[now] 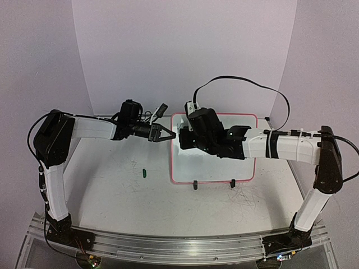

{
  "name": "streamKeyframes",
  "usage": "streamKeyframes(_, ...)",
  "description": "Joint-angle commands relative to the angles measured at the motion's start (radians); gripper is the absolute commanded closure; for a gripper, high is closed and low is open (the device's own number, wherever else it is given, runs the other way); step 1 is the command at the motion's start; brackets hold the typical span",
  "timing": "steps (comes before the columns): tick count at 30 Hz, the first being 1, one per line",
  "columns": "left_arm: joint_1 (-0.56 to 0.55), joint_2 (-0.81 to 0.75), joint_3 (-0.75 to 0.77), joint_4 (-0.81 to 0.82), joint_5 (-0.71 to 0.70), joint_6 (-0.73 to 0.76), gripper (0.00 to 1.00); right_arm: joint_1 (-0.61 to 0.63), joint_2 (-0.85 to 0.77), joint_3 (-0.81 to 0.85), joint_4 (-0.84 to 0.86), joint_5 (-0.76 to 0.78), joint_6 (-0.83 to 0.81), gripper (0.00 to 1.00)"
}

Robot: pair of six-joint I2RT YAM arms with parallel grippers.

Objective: Write a sentence on the whiteboard
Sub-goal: Pick up the sentence from the whiteboard.

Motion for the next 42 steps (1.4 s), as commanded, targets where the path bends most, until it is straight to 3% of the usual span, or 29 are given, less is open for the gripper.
streamKeyframes(1, -0.021, -0.042, -0.008, 0.004, -0.014, 0.031, 1.00, -0.004, 0.005, -0.012, -0.023, 0.033, 0.009, 1.00)
streamKeyframes(20, -0.022, -0.043, -0.010, 0.004, -0.016, 0.031, 1.00, 0.006, -0.012, -0.065, -0.026, 0.015, 0.049, 1.00)
streamKeyframes(28, -0.022, -0.044, -0.014, 0.004, -0.019, 0.034, 1.00, -0.003, -0.195, -0.168, 0.113, -0.027, 0.046, 1.00)
streamKeyframes(42, -0.022, -0.041, -0.011, 0.004, -0.019, 0.032, 1.00, -0.022, -0.111, -0.124, 0.129, -0.108, -0.015, 1.00)
